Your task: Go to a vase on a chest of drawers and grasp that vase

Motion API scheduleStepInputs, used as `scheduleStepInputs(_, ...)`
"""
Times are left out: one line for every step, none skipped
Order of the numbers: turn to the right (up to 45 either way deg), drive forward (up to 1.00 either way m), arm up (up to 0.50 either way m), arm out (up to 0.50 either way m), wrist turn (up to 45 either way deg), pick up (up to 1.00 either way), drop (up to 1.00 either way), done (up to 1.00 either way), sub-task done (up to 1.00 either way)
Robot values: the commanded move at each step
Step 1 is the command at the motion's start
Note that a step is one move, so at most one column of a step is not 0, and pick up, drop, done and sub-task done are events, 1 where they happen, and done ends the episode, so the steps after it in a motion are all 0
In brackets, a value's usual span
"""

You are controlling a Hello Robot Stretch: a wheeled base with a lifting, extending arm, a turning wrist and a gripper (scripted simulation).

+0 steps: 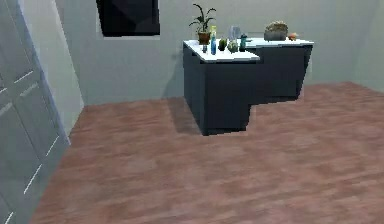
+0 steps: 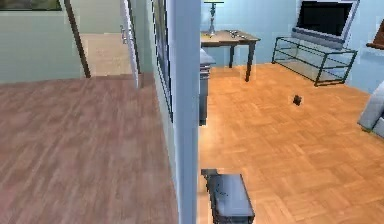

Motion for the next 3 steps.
scheduleStepInputs(45.0, 0.0, 0.0, 0.0, 0.0, 0.0, 0.0, 0.0, 0.0)
scheduleStepInputs(6.0, 0.0, 0.0, 0.0, 0.0, 0.0, 0.0, 0.0, 0.0)
scheduleStepInputs(0.0, 0.2, 0.0, 0.0, 0.0, 0.0, 0.0, 0.0, 0.0)
